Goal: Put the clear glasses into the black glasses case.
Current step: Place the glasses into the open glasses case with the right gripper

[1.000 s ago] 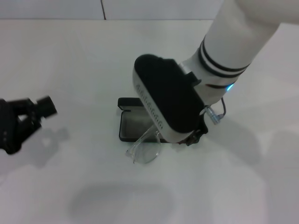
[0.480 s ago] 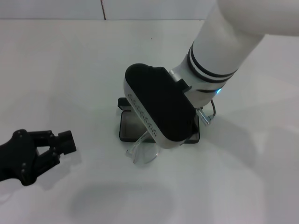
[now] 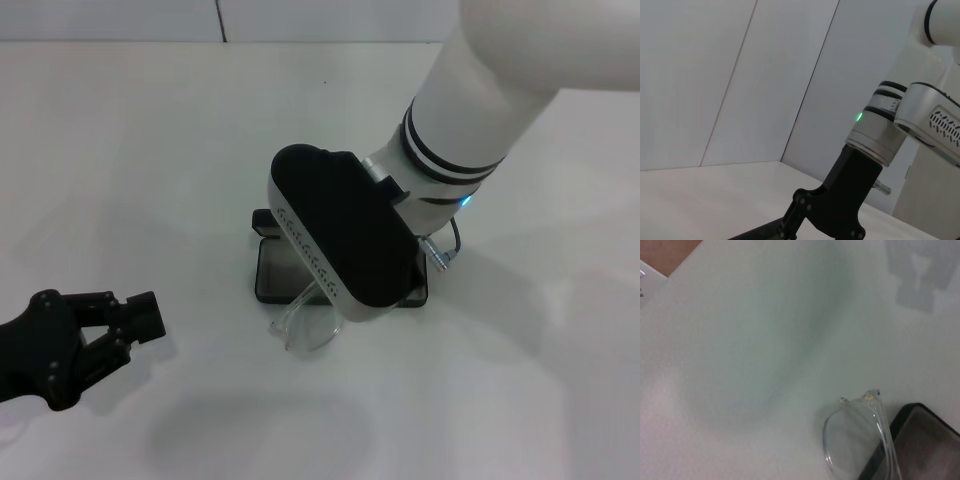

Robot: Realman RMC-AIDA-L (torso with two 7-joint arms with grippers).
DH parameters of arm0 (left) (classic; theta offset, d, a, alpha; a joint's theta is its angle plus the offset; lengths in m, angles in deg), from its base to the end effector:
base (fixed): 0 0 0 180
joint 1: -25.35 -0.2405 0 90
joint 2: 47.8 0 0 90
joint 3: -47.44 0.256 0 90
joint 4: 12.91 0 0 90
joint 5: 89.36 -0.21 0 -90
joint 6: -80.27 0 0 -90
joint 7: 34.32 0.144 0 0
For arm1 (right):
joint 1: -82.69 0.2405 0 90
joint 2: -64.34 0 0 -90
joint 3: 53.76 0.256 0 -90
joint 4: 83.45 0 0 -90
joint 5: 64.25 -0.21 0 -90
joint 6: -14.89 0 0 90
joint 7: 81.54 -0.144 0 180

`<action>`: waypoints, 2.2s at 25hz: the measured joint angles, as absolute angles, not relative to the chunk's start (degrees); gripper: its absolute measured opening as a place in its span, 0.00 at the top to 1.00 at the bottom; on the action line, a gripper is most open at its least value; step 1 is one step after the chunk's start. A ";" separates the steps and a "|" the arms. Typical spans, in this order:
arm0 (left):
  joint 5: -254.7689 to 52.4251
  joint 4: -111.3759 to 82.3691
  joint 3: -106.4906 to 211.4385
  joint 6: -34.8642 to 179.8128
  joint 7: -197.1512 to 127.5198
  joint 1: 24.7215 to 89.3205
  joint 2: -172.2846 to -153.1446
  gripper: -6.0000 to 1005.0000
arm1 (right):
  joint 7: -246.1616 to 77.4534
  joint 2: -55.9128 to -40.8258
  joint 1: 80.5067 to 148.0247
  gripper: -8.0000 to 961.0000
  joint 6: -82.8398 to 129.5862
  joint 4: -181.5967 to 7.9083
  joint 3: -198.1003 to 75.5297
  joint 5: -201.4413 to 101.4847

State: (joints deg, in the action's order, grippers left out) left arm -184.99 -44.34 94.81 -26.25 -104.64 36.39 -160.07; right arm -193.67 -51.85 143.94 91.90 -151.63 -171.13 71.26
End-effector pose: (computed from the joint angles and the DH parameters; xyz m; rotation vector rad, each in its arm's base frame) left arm -0.3230 0.2152 0.0406 -2.6282 -0.7130 -1.0503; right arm 0.0460 0.3367 -0.1091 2.8239 1.0372 0.8708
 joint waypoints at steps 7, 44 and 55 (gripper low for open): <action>-184.99 -44.46 94.71 -26.25 -103.79 36.34 -160.59 0.80 | -193.18 -51.84 144.03 0.40 91.89 -150.89 -171.16 70.57; -184.45 -44.02 94.28 -26.09 -102.23 36.22 -161.19 0.80 | -186.79 -51.85 146.85 0.40 87.57 -143.50 -172.06 65.92; -184.45 -43.78 94.29 -26.07 -101.41 35.94 -161.48 0.80 | -187.13 -51.85 146.94 0.44 86.87 -142.89 -173.55 65.91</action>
